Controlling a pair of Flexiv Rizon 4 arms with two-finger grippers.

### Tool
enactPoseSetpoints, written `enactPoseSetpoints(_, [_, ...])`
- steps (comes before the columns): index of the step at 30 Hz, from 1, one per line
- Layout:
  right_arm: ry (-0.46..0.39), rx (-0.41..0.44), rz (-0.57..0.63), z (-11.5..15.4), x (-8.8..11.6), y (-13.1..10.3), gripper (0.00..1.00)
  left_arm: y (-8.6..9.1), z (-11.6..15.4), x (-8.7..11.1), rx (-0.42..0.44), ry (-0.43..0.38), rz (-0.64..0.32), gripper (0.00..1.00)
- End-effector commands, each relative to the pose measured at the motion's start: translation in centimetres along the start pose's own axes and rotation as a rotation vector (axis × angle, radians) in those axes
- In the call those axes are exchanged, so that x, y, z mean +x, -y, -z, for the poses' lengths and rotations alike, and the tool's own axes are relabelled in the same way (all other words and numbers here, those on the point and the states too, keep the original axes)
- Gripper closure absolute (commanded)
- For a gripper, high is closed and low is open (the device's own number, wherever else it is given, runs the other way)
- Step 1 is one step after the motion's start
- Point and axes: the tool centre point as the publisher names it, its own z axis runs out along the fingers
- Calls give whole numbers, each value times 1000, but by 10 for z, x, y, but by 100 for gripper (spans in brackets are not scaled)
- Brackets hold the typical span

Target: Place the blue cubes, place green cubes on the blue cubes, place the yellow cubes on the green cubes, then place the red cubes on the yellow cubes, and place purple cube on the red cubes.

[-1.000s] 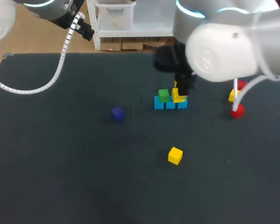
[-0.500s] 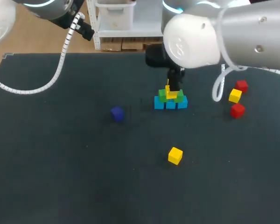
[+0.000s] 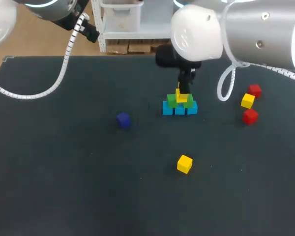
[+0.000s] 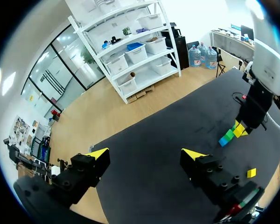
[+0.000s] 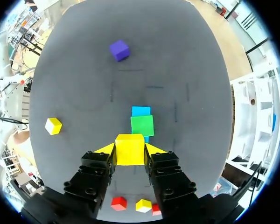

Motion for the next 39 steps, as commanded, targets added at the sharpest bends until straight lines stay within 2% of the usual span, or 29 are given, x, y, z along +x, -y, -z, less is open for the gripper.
enactPoseSetpoints(1, [14,-5,-1,-1,2,4,100,0,0,0,1,1,-1,0])
enactPoseSetpoints(18, [24,-10,14,-4,1,18,100,0,0,0,1,1,-1,0])
enactPoseSetpoints(39, [14,-15,29,-5,-2,19,100,0,0,0,1,1,-1,0])
